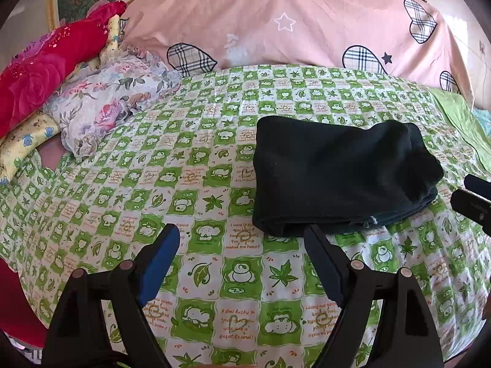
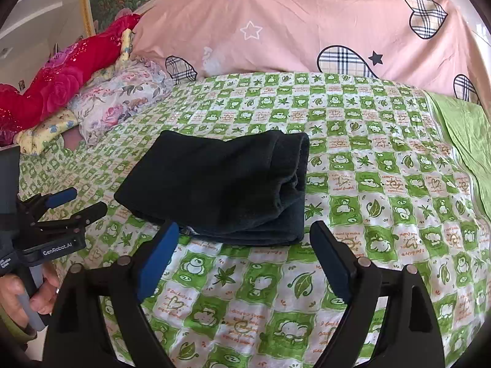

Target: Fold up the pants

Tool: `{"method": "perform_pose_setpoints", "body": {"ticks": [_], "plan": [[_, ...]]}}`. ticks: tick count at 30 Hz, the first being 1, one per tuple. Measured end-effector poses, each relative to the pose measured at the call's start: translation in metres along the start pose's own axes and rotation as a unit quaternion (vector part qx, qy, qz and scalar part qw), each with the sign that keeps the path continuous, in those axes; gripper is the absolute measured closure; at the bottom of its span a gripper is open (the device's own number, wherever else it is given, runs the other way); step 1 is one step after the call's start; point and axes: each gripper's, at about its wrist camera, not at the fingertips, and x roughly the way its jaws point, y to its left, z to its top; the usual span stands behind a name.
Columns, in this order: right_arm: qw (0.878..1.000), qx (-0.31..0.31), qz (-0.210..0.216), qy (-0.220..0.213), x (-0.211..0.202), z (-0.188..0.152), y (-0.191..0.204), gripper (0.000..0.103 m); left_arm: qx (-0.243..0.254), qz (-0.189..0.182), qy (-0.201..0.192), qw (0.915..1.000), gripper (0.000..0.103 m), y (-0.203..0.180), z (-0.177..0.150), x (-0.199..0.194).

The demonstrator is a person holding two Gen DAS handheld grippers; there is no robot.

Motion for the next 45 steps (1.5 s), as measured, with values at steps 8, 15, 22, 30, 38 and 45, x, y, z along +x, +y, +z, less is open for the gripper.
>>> {"method": "perform_pose_setpoints", "body": {"ticks": [8, 15, 22, 30, 38, 45], "plan": [[1.000, -0.004, -0.005, 0.002, 0.003, -0.004, 0.002, 0.014, 0.002, -0.005, 0.002, 1.0000, 0.018, -0.002, -0.004, 0.003], [1.000, -0.008, -0.004, 0.003, 0.010, -0.006, 0.004, 0.014, 0.001, -0.006, 0.003, 1.0000, 0.018, -0.002, -0.008, 0.013], [1.000, -0.008, -0.012, 0.018, 0.022, -0.012, 0.004, 0.013, 0.002, -0.010, 0.012, 0.9999, 0.018, -0.003, -0.013, 0.025], [1.000, -0.017, -0.012, 0.008, 0.024, -0.013, 0.007, 0.013, 0.004, -0.017, 0.006, 0.9998, 0.018, -0.008, -0.013, 0.025], [1.000, -0.017, -0.012, 0.002, 0.024, -0.007, 0.005, 0.013, 0.008, -0.017, 0.004, 0.9998, 0.018, -0.011, -0.005, 0.024], [1.000, -0.015, -0.009, -0.005, 0.019, -0.002, 0.006, 0.013, 0.014, -0.013, 0.003, 0.9998, 0.018, -0.014, 0.000, 0.022]]}}
